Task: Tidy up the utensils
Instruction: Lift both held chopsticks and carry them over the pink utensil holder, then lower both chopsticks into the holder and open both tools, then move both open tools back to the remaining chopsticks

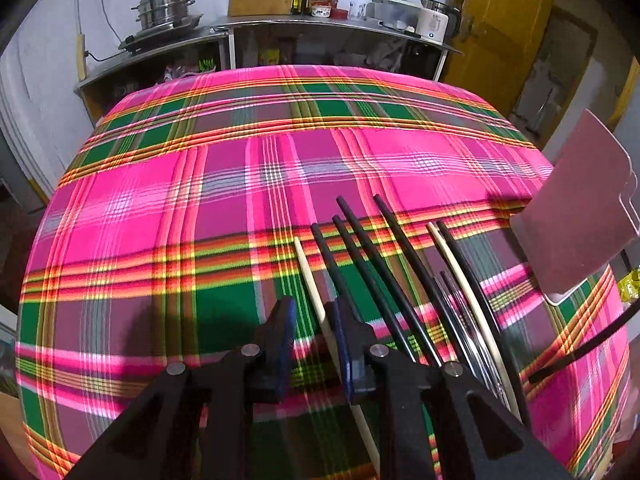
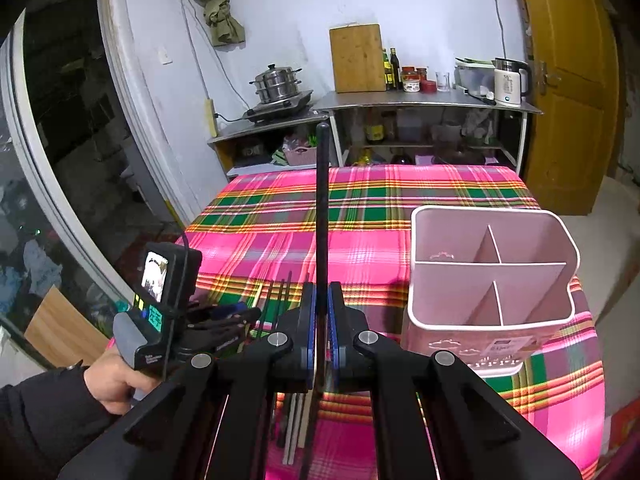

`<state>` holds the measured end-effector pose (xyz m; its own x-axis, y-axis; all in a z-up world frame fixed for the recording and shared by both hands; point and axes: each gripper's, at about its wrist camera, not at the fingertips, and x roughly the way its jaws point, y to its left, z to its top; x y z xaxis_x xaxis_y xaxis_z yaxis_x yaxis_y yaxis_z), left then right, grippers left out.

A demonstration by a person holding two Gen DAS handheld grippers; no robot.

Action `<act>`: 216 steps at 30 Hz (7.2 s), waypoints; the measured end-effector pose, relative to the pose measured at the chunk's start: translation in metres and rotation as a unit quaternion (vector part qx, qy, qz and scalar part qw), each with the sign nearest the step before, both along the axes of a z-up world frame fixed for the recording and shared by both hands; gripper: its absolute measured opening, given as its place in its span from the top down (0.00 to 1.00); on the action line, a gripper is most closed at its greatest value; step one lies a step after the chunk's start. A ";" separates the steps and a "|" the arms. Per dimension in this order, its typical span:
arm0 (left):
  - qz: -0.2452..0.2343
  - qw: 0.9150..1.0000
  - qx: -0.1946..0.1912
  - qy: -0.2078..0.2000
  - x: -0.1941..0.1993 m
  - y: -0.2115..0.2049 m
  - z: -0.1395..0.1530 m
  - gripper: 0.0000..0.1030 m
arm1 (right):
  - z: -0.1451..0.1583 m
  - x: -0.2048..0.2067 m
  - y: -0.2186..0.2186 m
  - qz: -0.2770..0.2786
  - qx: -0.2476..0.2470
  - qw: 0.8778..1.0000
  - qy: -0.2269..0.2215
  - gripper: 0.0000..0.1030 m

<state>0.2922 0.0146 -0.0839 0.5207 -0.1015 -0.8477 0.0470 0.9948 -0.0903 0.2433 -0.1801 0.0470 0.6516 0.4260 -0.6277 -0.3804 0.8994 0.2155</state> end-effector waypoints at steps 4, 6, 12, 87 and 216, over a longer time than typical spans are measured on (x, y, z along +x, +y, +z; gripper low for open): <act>0.000 1.000 0.002 0.012 0.011 -0.001 0.000 0.82 | -0.001 -0.001 0.000 -0.002 0.001 1.000 0.001 0.94; 0.003 1.000 0.000 0.020 0.017 0.000 0.000 0.82 | -0.001 0.000 0.000 -0.003 0.002 1.000 0.002 0.94; -0.001 0.999 0.028 0.030 0.029 -0.005 0.000 0.92 | 0.000 -0.003 0.000 -0.004 0.002 1.000 0.001 0.94; -0.105 0.971 -0.156 -0.148 -0.054 -0.062 0.211 0.96 | 0.063 -0.038 -0.056 -0.051 0.027 0.997 -0.055 0.94; 0.021 0.998 -0.012 -0.064 -0.038 -0.023 -0.007 0.89 | -0.084 -0.043 -0.001 0.013 0.006 0.996 0.084 0.81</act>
<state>0.2541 -0.0087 -0.0910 0.6280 -0.0974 -0.7721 0.0189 0.9938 -0.1100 0.2007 -0.1810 -0.0371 0.5270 0.4491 -0.7215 -0.3608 0.8869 0.2885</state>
